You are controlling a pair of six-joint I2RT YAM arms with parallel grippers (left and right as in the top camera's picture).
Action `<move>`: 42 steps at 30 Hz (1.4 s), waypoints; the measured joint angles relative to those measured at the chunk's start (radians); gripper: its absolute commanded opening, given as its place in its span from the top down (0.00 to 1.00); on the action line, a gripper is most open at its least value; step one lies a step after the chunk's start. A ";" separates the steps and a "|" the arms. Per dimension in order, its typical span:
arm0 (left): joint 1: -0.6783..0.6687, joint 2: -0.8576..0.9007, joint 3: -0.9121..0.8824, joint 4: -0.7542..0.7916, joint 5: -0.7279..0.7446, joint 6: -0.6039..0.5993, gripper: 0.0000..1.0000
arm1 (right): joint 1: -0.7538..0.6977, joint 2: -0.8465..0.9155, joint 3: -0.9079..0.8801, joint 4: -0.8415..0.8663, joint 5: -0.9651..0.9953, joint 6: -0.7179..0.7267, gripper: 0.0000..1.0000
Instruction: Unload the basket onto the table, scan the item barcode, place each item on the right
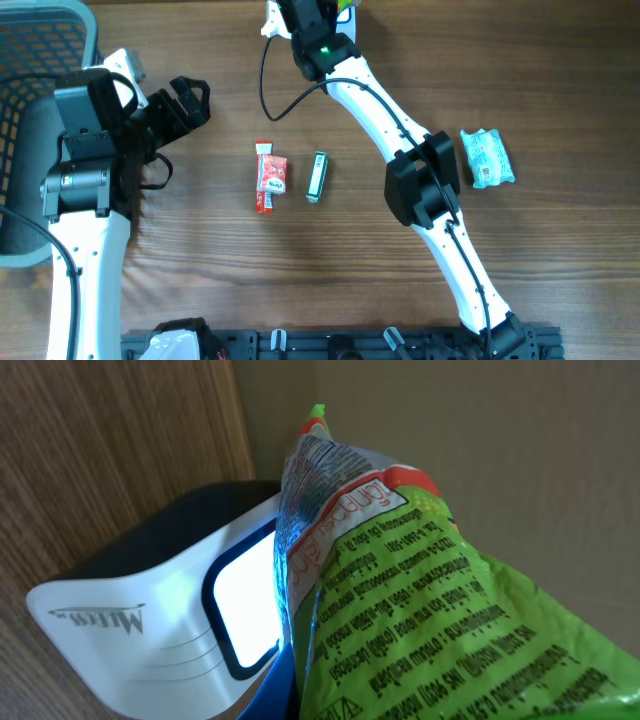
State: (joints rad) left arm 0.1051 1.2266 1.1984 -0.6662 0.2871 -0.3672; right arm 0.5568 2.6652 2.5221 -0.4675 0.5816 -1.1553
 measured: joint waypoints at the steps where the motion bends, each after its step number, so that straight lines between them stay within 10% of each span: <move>1: 0.000 0.000 0.000 0.000 0.000 0.000 0.00 | 0.000 0.000 0.000 0.013 0.001 0.001 0.96; 42: 0.000 0.000 0.000 0.000 0.000 0.000 0.00 | 0.022 -0.064 -0.013 0.039 0.027 0.143 0.95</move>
State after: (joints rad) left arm 0.1051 1.2266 1.1984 -0.6666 0.2871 -0.3672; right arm 0.5785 2.6015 2.5095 -0.4290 0.6086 -1.0126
